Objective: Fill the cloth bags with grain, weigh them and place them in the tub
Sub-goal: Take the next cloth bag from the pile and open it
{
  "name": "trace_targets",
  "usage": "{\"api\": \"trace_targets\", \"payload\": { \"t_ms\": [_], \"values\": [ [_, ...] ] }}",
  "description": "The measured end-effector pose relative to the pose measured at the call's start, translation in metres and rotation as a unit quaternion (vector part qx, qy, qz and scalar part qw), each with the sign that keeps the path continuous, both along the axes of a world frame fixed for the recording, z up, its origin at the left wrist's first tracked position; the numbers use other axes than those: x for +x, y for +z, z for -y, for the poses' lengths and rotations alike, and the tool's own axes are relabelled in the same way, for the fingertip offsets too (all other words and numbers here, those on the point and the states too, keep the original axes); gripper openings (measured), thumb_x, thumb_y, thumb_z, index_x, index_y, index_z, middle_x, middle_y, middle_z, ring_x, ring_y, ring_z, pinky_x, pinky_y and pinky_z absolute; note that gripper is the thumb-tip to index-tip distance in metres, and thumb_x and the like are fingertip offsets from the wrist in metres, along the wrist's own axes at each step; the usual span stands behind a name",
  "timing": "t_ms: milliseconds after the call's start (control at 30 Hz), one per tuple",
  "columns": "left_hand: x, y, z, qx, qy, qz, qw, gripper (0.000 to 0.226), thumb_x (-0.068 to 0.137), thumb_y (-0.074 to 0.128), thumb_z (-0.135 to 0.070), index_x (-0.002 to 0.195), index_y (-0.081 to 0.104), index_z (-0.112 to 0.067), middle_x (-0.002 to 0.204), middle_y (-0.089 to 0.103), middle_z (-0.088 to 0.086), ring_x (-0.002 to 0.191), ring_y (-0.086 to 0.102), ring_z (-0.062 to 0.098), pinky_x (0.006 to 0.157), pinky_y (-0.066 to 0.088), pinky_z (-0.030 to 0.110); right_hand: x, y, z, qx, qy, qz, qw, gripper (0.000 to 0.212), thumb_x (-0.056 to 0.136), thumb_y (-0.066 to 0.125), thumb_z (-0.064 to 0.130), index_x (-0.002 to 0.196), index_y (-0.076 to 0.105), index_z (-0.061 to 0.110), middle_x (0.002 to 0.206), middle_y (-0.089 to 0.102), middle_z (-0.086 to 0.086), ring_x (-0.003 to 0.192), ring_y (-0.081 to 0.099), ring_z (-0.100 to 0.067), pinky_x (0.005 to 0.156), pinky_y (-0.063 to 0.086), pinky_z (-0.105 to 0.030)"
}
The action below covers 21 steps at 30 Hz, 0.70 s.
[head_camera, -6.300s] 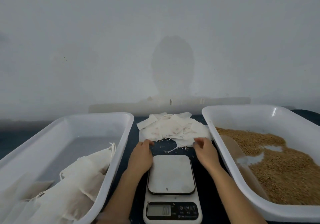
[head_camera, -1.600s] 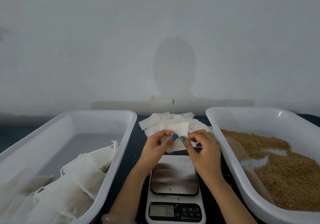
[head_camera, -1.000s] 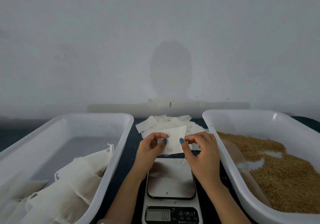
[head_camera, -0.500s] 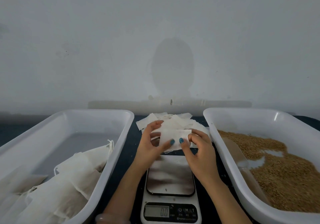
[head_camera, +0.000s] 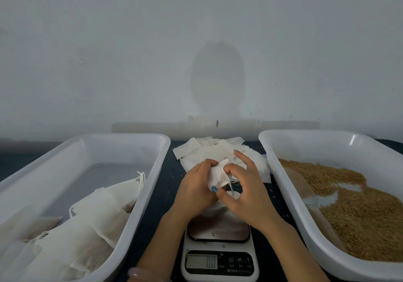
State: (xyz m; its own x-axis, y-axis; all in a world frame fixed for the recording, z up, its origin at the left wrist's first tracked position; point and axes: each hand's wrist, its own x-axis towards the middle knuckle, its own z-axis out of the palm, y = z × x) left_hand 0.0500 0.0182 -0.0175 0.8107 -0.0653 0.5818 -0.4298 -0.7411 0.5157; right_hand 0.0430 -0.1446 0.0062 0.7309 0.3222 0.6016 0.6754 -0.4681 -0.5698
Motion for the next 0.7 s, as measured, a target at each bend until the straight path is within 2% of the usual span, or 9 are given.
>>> {"api": "trace_targets", "payload": {
  "t_ms": [67, 133, 200, 233, 300, 433, 533, 633, 700],
  "values": [
    [0.0, 0.001, 0.0, -0.029, -0.013, -0.029, 0.999, 0.043, 0.079, 0.077, -0.021, 0.115, 0.054, -0.019, 0.107, 0.066, -0.007, 0.094, 0.062, 0.011, 0.08, 0.055, 0.034, 0.001, 0.0, 0.001, -0.014, 0.007, 0.017, 1.0, 0.028, 0.076, 0.068, 0.045, 0.099, 0.061, 0.033, 0.125, 0.046, 0.037, 0.146, 0.02, -0.003, 0.101, 0.047, -0.039],
    [0.0, 0.003, -0.001, -0.075, -0.03, -0.067, 0.995, 0.037, 0.079, 0.073, -0.016, 0.11, 0.056, -0.02, 0.098, 0.067, -0.007, 0.089, 0.065, 0.013, 0.077, 0.057, 0.042, 0.002, 0.001, 0.002, -0.022, 0.002, 0.011, 1.0, 0.036, 0.078, 0.075, 0.042, 0.113, 0.067, 0.034, 0.141, 0.045, 0.018, 0.142, 0.024, 0.001, 0.106, 0.044, -0.042],
    [-0.001, 0.007, 0.0, -0.12, -0.048, -0.09, 0.988, 0.031, 0.075, 0.069, -0.018, 0.104, 0.058, -0.022, 0.089, 0.068, -0.008, 0.084, 0.066, 0.014, 0.074, 0.057, 0.044, 0.002, 0.003, 0.003, -0.029, -0.01, 0.025, 0.999, 0.037, 0.08, 0.08, 0.03, 0.116, 0.07, 0.033, 0.147, 0.042, 0.009, 0.134, 0.027, 0.009, 0.108, 0.041, -0.043],
    [-0.002, 0.009, 0.001, -0.138, -0.056, -0.091, 0.985, 0.028, 0.074, 0.068, -0.023, 0.1, 0.059, -0.022, 0.087, 0.068, -0.007, 0.082, 0.066, 0.015, 0.073, 0.056, 0.044, 0.002, 0.005, 0.004, -0.031, -0.014, 0.036, 0.999, 0.035, 0.082, 0.079, 0.023, 0.114, 0.072, 0.032, 0.145, 0.044, 0.006, 0.132, 0.031, 0.008, 0.106, 0.043, -0.043],
    [-0.003, 0.012, 0.002, -0.163, -0.069, -0.082, 0.981, 0.028, 0.071, 0.068, -0.032, 0.095, 0.062, -0.019, 0.085, 0.068, -0.003, 0.08, 0.065, 0.018, 0.072, 0.055, 0.041, 0.001, 0.009, 0.005, -0.032, -0.02, 0.053, 0.998, 0.033, 0.081, 0.078, 0.011, 0.109, 0.075, 0.029, 0.138, 0.052, 0.0, 0.13, 0.044, -0.011, 0.099, 0.048, -0.044],
    [-0.003, 0.012, 0.001, -0.165, -0.074, -0.073, 0.981, 0.029, 0.072, 0.082, -0.022, 0.093, 0.064, -0.013, 0.083, 0.068, -0.002, 0.077, 0.064, 0.02, 0.068, 0.053, 0.036, -0.001, 0.014, 0.006, -0.067, -0.032, 0.151, 0.986, 0.033, 0.071, 0.08, 0.0, 0.098, 0.077, 0.02, 0.104, 0.071, 0.0, 0.119, 0.057, -0.027, 0.091, 0.052, -0.047],
    [-0.002, 0.012, 0.0, -0.159, -0.075, -0.078, 0.981, 0.032, 0.072, 0.086, -0.016, 0.094, 0.064, -0.011, 0.084, 0.069, -0.002, 0.076, 0.063, 0.012, 0.067, 0.052, 0.028, -0.002, 0.017, 0.007, -0.099, -0.043, 0.182, 0.977, 0.03, 0.07, 0.086, 0.008, 0.096, 0.078, 0.02, 0.096, 0.073, 0.003, 0.116, 0.059, -0.028, 0.09, 0.053, -0.048],
    [-0.003, 0.013, 0.001, -0.168, -0.082, -0.084, 0.979, 0.03, 0.07, 0.08, -0.021, 0.09, 0.062, -0.008, 0.081, 0.067, 0.003, 0.074, 0.062, 0.017, 0.064, 0.051, 0.03, -0.004, 0.016, 0.007, -0.09, -0.056, 0.191, 0.976, 0.029, 0.073, 0.086, 0.024, 0.1, 0.077, 0.021, 0.1, 0.072, 0.001, 0.113, 0.059, -0.025, 0.093, 0.051, -0.045],
    [-0.004, 0.014, 0.003, -0.176, -0.096, -0.096, 0.975, 0.028, 0.073, 0.083, -0.019, 0.091, 0.063, -0.015, 0.083, 0.068, -0.003, 0.075, 0.063, 0.008, 0.064, 0.05, 0.02, -0.004, 0.016, 0.007, -0.084, -0.069, 0.215, 0.971, 0.026, 0.075, 0.084, 0.025, 0.1, 0.078, 0.021, 0.1, 0.073, 0.0, 0.112, 0.06, -0.025, 0.093, 0.05, -0.045]
  ]
}}
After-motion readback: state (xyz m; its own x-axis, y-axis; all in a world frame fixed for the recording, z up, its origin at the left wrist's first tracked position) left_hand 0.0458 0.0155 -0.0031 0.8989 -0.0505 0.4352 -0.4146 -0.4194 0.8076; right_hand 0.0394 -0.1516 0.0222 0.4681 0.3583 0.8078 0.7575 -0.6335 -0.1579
